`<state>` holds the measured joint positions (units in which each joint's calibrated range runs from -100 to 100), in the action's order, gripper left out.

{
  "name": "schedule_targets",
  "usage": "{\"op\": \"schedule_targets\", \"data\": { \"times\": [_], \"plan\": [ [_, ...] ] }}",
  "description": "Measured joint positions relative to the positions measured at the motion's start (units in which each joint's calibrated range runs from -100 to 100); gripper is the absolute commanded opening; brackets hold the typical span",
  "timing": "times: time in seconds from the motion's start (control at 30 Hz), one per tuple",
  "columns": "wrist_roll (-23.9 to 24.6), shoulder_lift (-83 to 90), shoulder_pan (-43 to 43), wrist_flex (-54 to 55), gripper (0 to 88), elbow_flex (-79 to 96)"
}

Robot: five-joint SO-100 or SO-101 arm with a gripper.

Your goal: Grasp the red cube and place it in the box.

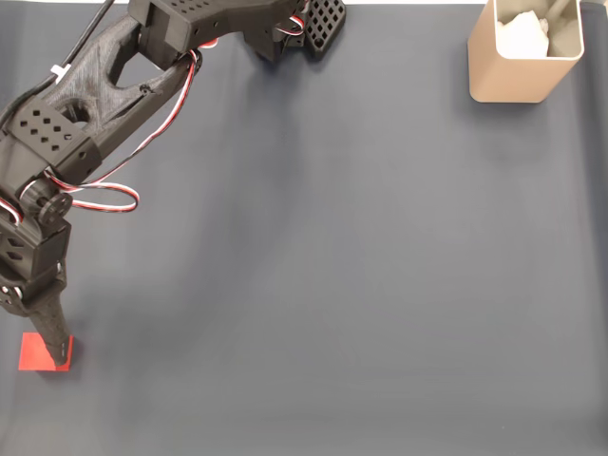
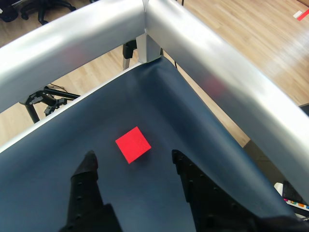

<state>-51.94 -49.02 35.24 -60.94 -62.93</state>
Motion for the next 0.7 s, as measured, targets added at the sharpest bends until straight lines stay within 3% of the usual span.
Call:
{"op": "schedule_targets", "data": {
  "times": [0.7],
  "plan": [
    [0.0, -2.7, -0.1, 4.3, 41.4, 1.4]
  ]
}}
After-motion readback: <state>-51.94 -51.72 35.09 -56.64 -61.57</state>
